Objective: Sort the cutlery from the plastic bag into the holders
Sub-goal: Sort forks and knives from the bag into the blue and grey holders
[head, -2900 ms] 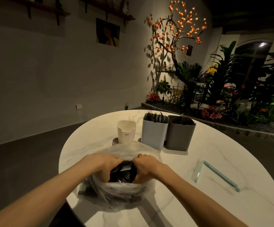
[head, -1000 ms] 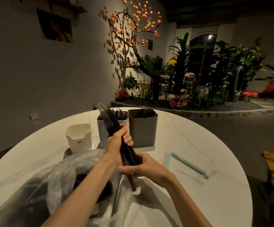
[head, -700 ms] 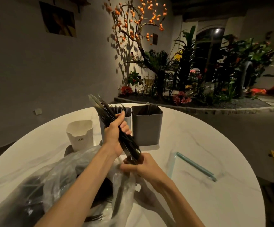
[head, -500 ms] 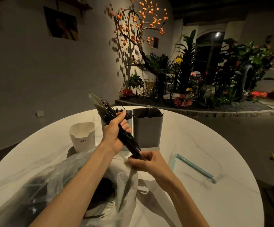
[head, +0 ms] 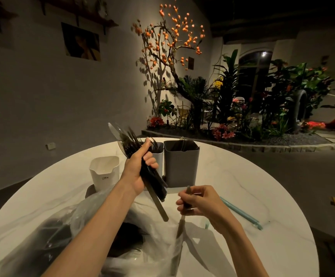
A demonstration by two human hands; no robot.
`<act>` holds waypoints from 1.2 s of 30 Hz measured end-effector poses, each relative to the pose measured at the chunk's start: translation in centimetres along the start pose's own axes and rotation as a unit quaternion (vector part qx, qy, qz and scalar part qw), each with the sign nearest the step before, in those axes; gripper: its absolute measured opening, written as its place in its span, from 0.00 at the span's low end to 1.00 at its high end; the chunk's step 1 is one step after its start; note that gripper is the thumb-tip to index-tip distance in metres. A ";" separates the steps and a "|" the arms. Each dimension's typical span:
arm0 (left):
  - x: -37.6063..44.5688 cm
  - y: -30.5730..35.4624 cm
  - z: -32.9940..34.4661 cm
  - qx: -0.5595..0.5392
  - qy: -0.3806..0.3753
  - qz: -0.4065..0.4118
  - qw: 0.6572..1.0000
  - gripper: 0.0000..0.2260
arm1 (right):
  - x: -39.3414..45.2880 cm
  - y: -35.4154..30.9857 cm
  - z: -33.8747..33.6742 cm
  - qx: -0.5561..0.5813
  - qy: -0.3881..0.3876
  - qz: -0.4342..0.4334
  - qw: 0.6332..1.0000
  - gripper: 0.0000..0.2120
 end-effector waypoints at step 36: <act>-4.3 -9.5 -2.1 0.311 -0.091 -0.130 0.937 0.16 | 1.3 -1.7 -4.8 0.315 0.269 -0.162 0.896 0.17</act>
Point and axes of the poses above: each hand's wrist, its own x-axis towards the middle knuckle, its own z-axis out of the palm, y = z × x, the point moved 10 cm from there along x, towards the middle knuckle, and after that the axes turned 3 degrees about x, right-handed, at the moved point
